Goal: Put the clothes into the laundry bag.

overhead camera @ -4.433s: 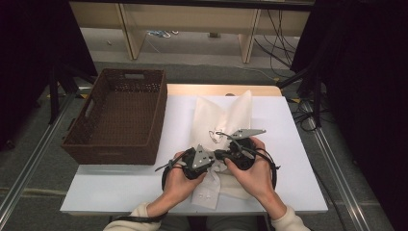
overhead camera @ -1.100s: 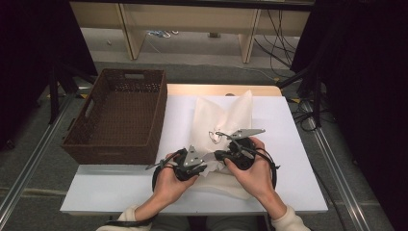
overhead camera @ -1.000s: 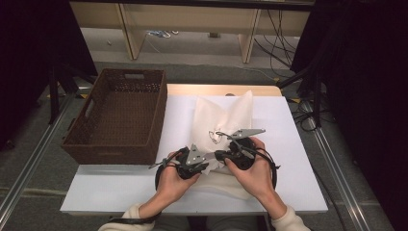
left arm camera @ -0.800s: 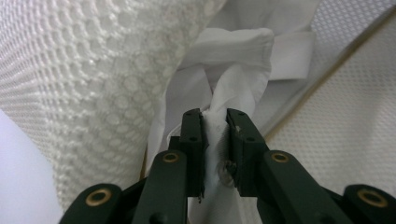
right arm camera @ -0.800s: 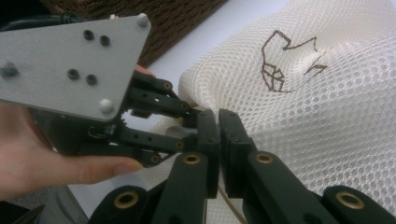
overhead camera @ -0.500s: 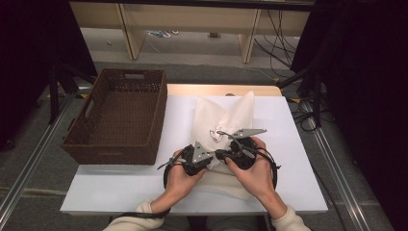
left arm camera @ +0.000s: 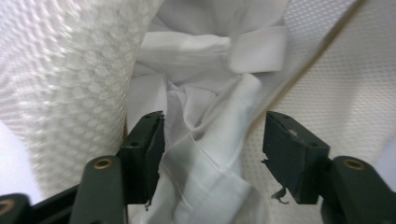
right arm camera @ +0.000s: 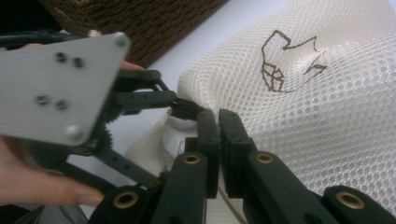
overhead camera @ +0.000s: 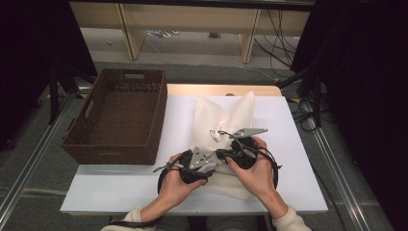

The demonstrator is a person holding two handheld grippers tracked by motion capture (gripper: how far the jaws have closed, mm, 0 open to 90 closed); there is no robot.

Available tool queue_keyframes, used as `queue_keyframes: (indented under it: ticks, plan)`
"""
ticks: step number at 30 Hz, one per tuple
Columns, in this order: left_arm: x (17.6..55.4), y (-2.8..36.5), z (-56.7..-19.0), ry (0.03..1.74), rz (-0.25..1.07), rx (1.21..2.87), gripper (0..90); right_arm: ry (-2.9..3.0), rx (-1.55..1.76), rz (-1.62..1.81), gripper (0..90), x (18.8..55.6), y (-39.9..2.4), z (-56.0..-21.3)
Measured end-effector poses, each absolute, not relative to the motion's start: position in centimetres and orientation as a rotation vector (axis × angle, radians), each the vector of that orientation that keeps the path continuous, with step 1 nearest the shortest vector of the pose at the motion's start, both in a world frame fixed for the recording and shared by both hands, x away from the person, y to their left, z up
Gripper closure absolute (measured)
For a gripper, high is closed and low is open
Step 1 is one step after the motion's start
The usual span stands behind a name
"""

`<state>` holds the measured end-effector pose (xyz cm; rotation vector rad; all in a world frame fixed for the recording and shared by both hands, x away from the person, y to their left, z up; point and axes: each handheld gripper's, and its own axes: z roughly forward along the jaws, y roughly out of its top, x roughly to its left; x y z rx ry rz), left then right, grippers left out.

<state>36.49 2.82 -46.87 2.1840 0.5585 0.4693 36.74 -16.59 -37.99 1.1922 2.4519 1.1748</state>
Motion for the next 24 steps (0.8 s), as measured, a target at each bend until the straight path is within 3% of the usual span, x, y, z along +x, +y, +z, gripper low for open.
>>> queue_keyframes:
  ticks: [5,14,24]
  plan:
    - [35.3,3.7,-46.3,0.551,0.475,2.191,36.5,2.459,1.194,1.179,88.6,36.8,-16.6,-38.0]
    - [34.8,4.3,-47.4,0.540,0.519,2.248,45.1,2.459,1.218,1.172,88.5,36.6,-16.3,-38.1]
    - [36.0,3.6,-48.4,0.551,0.545,2.297,68.9,2.453,1.183,1.180,88.4,36.8,-16.4,-38.2]
